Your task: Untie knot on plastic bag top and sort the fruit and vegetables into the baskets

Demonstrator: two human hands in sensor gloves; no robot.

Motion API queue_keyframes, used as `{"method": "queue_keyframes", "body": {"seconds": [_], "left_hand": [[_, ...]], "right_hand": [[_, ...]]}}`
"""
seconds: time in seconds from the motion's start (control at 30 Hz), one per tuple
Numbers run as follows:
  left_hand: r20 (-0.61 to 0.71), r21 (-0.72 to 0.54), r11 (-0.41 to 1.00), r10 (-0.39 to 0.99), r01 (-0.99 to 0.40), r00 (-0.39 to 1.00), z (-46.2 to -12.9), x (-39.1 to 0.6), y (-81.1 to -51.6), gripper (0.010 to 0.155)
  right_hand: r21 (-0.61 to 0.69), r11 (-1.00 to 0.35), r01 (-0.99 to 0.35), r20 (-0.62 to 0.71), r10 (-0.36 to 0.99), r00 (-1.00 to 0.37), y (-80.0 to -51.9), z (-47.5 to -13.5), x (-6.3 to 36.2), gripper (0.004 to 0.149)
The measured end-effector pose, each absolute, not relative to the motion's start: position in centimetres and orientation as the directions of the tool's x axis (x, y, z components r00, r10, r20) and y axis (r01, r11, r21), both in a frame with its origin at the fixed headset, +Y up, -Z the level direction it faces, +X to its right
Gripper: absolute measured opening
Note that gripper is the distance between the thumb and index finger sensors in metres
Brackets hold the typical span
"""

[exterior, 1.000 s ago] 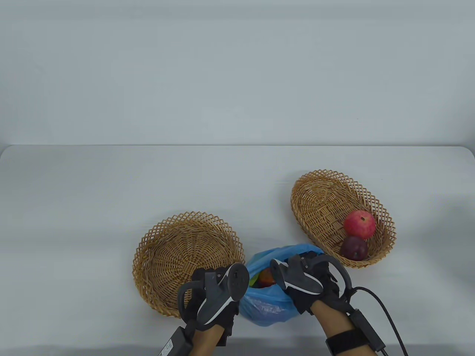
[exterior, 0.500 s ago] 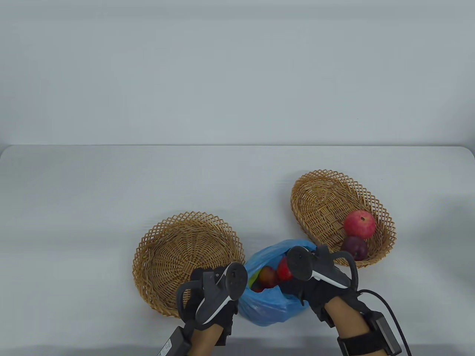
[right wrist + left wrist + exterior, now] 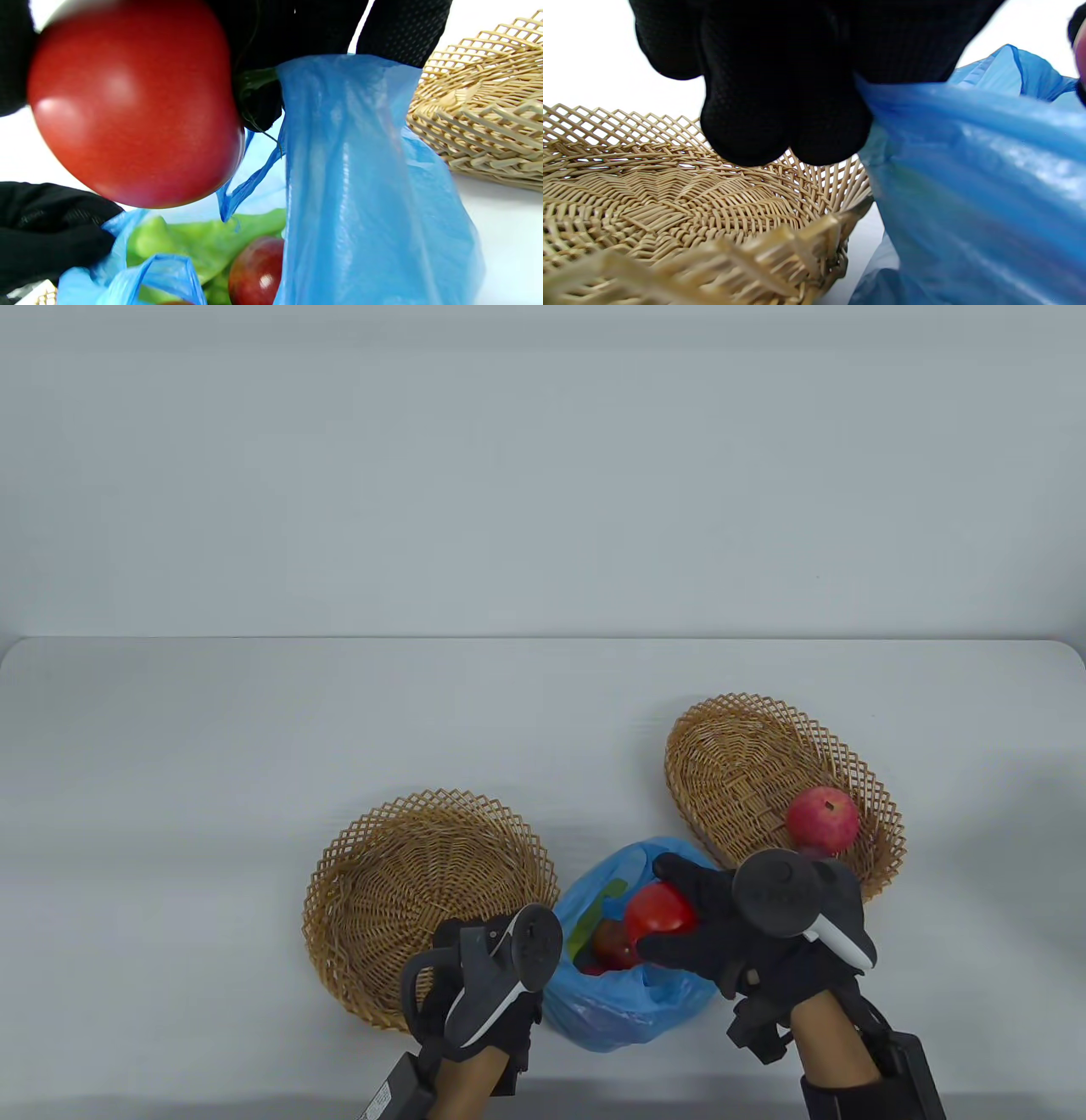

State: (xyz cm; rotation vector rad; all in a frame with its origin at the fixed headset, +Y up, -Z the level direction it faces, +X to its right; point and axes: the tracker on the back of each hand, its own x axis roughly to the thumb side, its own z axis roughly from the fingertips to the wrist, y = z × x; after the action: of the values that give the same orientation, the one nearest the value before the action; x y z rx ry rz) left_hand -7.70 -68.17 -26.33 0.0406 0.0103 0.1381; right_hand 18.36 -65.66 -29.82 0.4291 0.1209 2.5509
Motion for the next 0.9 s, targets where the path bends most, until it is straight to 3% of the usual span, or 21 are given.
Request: {"method": "queue_keyframes", "body": {"seconds": [0.27,0.63,0.73,0.9], "left_hand": [[-0.009,0.040,0.989,0.144,-0.143,0.990,-26.4,-7.8,-68.2,0.042],[-0.005,0.046,0.983,0.178,-0.178,0.984,-26.3,-8.1,-68.0,0.043],[0.015,0.085,0.966,0.242,-0.243,0.970,-25.8,-8.6,-67.2,0.056],[0.219,0.076,0.881,0.442,-0.467,0.870,-24.4,-9.0,-65.5,0.078]], "right_hand": [[0.137,-0.758,-0.637,0.297,0.645,-0.704,-65.0,-29.3,19.0,0.095],[0.044,-0.807,-0.588,0.320,0.570,-0.757,-64.5,-28.6,18.4,0.095],[-0.005,-0.811,-0.586,0.335,0.550,-0.765,-64.1,-28.1,18.0,0.094],[-0.024,-0.787,-0.617,0.374,0.565,-0.735,-63.6,-27.2,17.0,0.094]]}}
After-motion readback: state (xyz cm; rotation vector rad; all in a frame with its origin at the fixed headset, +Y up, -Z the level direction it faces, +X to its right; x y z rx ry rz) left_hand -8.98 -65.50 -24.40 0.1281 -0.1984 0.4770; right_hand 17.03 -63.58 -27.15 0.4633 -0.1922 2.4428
